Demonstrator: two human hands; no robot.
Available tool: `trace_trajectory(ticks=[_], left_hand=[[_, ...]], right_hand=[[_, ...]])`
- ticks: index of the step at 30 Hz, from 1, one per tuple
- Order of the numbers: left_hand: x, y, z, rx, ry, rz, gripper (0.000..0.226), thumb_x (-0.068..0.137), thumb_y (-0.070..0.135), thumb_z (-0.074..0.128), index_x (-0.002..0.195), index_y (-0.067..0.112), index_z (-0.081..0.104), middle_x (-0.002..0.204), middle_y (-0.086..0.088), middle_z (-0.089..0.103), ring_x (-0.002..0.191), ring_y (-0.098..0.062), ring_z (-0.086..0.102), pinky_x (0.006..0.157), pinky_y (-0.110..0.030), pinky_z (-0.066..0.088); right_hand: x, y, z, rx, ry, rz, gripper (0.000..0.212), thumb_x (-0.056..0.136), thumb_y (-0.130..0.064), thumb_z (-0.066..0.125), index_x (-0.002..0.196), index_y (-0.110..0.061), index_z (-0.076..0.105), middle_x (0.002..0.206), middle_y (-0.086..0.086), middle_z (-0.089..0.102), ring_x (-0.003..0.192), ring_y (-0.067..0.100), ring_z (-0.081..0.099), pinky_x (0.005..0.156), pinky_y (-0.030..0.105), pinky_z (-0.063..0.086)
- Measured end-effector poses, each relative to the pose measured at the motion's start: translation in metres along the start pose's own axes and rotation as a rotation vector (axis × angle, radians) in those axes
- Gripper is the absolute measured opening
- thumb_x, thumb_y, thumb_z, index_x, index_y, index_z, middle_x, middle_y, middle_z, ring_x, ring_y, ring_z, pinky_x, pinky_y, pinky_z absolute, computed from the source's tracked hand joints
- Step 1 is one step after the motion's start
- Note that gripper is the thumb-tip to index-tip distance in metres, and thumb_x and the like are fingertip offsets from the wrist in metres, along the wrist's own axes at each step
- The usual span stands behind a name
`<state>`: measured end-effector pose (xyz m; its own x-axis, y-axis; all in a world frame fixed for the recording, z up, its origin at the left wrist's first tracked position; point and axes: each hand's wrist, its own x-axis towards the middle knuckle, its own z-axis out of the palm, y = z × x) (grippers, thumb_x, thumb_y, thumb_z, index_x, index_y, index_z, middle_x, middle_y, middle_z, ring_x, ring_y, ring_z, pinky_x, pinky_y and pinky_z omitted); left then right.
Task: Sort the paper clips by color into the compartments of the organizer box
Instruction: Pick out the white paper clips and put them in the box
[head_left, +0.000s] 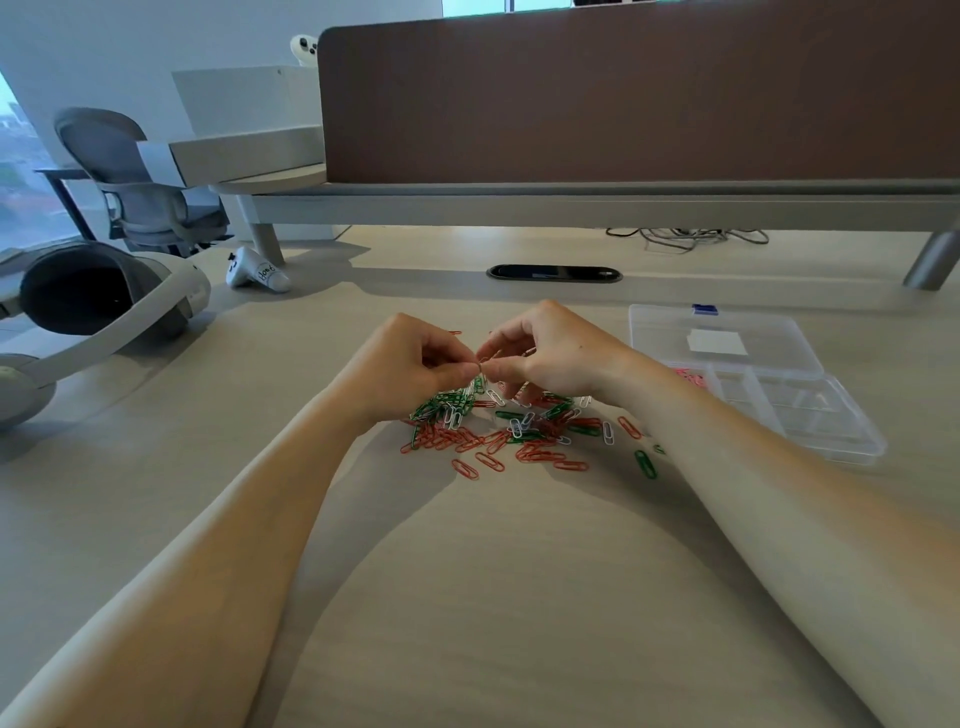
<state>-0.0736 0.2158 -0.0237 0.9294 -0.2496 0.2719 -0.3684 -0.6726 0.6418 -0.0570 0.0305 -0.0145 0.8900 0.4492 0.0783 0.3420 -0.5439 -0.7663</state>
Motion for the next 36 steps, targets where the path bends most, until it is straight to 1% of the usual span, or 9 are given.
trace_trajectory(ticks=[5, 12, 15, 18, 21, 23, 29, 33, 36], left_hand=[[0.002, -0.001, 0.001, -0.110, 0.098, -0.005, 0.010, 0.077, 0.012, 0.077, 0.086, 0.016, 0.076, 0.075, 0.003, 0.073, 0.067, -0.005, 0.067, 0.070, -0.020, 0.056], [0.004, -0.001, 0.008, -0.135, 0.246, 0.079, 0.012, 0.076, 0.013, 0.078, 0.086, 0.018, 0.075, 0.078, 0.005, 0.073, 0.071, -0.006, 0.069, 0.072, -0.020, 0.057], [0.004, 0.002, 0.011, -0.109, 0.232, 0.139, 0.011, 0.075, 0.017, 0.079, 0.085, 0.019, 0.076, 0.076, 0.007, 0.072, 0.067, -0.003, 0.067, 0.065, -0.014, 0.052], [0.006, 0.003, 0.010, -0.034, 0.296, 0.171, 0.009, 0.078, 0.024, 0.076, 0.087, 0.020, 0.076, 0.077, 0.011, 0.071, 0.067, -0.005, 0.063, 0.062, -0.013, 0.048], [0.013, -0.005, -0.001, 0.002, 0.374, 0.089, 0.008, 0.083, 0.018, 0.071, 0.090, 0.019, 0.075, 0.079, 0.012, 0.068, 0.068, -0.002, 0.059, 0.063, -0.009, 0.045], [0.022, -0.014, -0.008, 0.130, 0.277, 0.001, 0.010, 0.083, 0.016, 0.071, 0.092, 0.018, 0.075, 0.082, 0.008, 0.069, 0.068, 0.003, 0.055, 0.062, -0.009, 0.041], [0.057, -0.023, -0.010, 0.444, -0.051, -0.017, 0.011, 0.084, 0.022, 0.071, 0.095, 0.024, 0.074, 0.088, 0.006, 0.067, 0.072, 0.000, 0.055, 0.076, -0.025, 0.045], [0.074, -0.035, -0.014, 0.506, -0.117, -0.178, 0.017, 0.080, 0.033, 0.073, 0.087, 0.017, 0.075, 0.079, 0.005, 0.067, 0.072, -0.010, 0.058, 0.074, -0.028, 0.048], [0.079, -0.045, -0.013, 0.481, -0.122, -0.280, 0.021, 0.078, 0.040, 0.074, 0.072, 0.020, 0.074, 0.068, 0.004, 0.067, 0.066, -0.011, 0.057, 0.064, -0.027, 0.046]], right_hand=[[0.001, -0.001, 0.002, 0.450, -0.008, 0.096, 0.013, 0.090, -0.004, 0.063, 0.100, 0.000, 0.071, 0.086, 0.016, 0.073, 0.072, 0.020, 0.072, 0.066, 0.025, 0.059], [0.000, -0.006, 0.000, 0.950, -0.126, 0.357, 0.033, 0.103, -0.020, 0.043, 0.106, 0.008, 0.060, 0.103, 0.028, 0.068, 0.095, 0.033, 0.069, 0.081, 0.035, 0.058], [0.000, -0.005, 0.003, 1.121, -0.164, 0.409, 0.036, 0.103, -0.023, 0.039, 0.103, 0.008, 0.057, 0.095, 0.027, 0.068, 0.087, 0.034, 0.071, 0.081, 0.036, 0.058], [0.001, -0.003, 0.005, 1.246, -0.119, 0.443, 0.033, 0.102, -0.017, 0.041, 0.099, 0.010, 0.060, 0.087, 0.025, 0.069, 0.075, 0.031, 0.072, 0.071, 0.031, 0.060], [0.002, 0.003, 0.002, 1.294, 0.017, 0.486, 0.029, 0.100, -0.009, 0.044, 0.097, 0.013, 0.063, 0.083, 0.025, 0.069, 0.065, 0.026, 0.072, 0.056, 0.025, 0.060], [0.002, 0.008, 0.000, 1.299, 0.092, 0.487, 0.028, 0.099, -0.007, 0.043, 0.096, 0.013, 0.063, 0.084, 0.023, 0.068, 0.061, 0.024, 0.071, 0.052, 0.024, 0.058], [0.006, 0.016, -0.002, 1.264, 0.183, 0.484, 0.029, 0.099, -0.008, 0.043, 0.090, 0.009, 0.065, 0.080, 0.021, 0.069, 0.063, 0.024, 0.070, 0.055, 0.025, 0.059], [0.009, 0.021, -0.002, 1.214, 0.212, 0.488, 0.026, 0.099, -0.008, 0.045, 0.094, 0.007, 0.067, 0.084, 0.019, 0.070, 0.065, 0.023, 0.071, 0.051, 0.024, 0.057], [0.012, 0.022, -0.001, 1.184, 0.201, 0.482, 0.025, 0.098, -0.008, 0.047, 0.092, 0.006, 0.067, 0.080, 0.018, 0.070, 0.063, 0.021, 0.070, 0.052, 0.023, 0.057]])
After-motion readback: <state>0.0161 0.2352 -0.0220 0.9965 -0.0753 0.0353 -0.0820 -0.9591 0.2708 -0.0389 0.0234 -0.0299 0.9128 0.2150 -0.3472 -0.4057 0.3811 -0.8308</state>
